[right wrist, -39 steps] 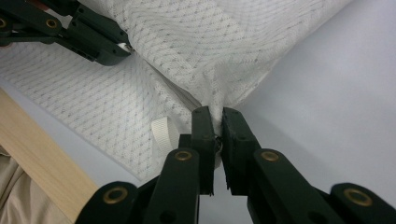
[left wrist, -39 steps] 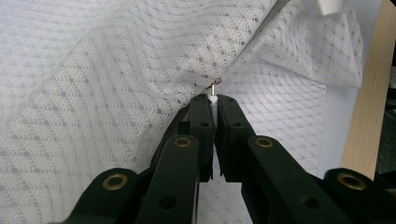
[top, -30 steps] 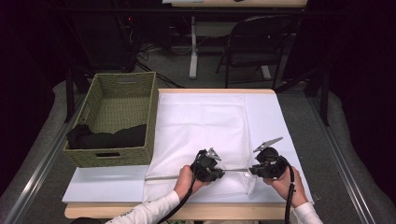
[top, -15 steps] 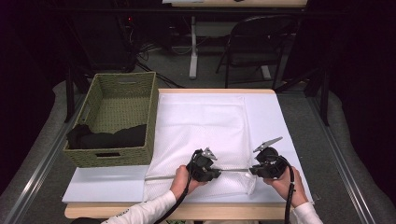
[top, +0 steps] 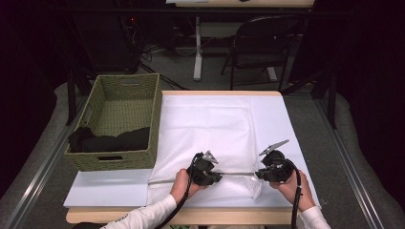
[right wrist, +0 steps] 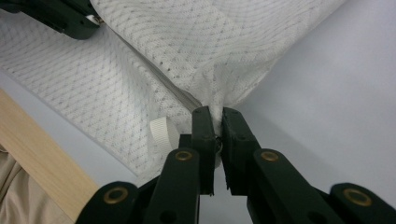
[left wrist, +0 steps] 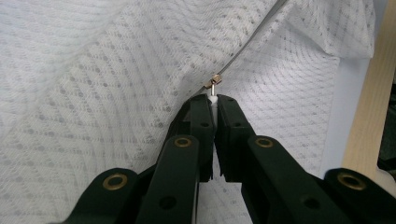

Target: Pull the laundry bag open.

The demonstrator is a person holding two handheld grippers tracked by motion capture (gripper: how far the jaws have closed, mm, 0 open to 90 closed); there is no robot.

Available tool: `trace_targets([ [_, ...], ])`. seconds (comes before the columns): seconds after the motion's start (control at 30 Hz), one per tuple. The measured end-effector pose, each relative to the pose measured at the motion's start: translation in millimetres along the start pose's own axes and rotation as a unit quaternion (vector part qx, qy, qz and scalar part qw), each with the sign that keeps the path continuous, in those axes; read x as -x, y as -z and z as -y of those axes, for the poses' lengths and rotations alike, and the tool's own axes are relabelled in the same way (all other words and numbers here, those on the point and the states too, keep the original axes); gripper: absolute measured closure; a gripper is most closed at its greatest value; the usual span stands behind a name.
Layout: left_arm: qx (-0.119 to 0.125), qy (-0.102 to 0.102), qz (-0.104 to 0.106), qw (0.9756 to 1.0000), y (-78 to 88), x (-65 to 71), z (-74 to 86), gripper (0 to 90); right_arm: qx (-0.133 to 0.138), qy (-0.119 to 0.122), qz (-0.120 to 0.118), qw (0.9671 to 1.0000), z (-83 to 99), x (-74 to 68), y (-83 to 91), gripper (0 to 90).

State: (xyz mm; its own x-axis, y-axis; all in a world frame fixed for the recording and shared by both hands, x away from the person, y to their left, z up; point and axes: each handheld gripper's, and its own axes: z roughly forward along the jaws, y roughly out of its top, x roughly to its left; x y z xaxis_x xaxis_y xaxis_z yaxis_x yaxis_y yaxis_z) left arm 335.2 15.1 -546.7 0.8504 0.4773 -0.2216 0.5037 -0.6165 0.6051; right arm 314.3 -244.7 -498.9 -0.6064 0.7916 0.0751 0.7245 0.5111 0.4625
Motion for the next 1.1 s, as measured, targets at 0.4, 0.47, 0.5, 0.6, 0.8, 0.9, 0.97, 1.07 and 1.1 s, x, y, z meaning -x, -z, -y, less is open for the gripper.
trace_targets([
  [0.4,-0.003,0.009,-0.005,0.9999,10.6,-4.4,9.9,86.3,0.000,0.005,-0.001,1.0000,-0.5,-1.2,0.8,85.1],
  [0.47,-0.003,0.009,-0.003,1.0000,11.4,-5.1,10.7,86.3,-0.001,0.000,-0.001,1.0000,-0.3,-1.5,0.8,85.1],
  [0.5,-0.003,0.012,-0.004,0.9999,12.8,-6.6,12.9,86.3,0.000,0.004,0.000,1.0000,-0.2,-0.8,0.5,85.1],
  [0.6,-0.003,0.014,-0.005,0.9999,14.3,-8.3,15.5,86.3,-0.002,0.003,0.000,1.0000,-0.6,-1.1,0.1,85.1],
  [0.8,-0.004,0.016,-0.009,0.9998,17.7,-9.4,17.9,86.4,-0.003,0.009,0.002,1.0000,-0.7,-0.8,0.2,85.1],
  [0.9,-0.007,0.017,-0.012,0.9998,20.1,-11.8,20.6,86.4,-0.006,0.005,0.001,1.0000,-0.7,-0.8,0.1,85.1],
  [0.97,-0.010,0.019,-0.010,0.9997,20.8,-12.7,22.1,86.4,-0.007,0.005,0.002,1.0000,-0.7,-0.9,0.0,85.1],
  [1.07,-0.010,0.017,-0.013,0.9997,24.3,-13.0,25.3,86.3,-0.005,0.009,0.001,1.0000,-0.7,-1.3,0.7,85.1],
  [1.1,-0.011,0.018,-0.012,0.9997,25.2,-13.4,25.6,86.4,-0.006,0.009,0.002,0.9999,-0.7,-1.0,0.5,85.1],
])
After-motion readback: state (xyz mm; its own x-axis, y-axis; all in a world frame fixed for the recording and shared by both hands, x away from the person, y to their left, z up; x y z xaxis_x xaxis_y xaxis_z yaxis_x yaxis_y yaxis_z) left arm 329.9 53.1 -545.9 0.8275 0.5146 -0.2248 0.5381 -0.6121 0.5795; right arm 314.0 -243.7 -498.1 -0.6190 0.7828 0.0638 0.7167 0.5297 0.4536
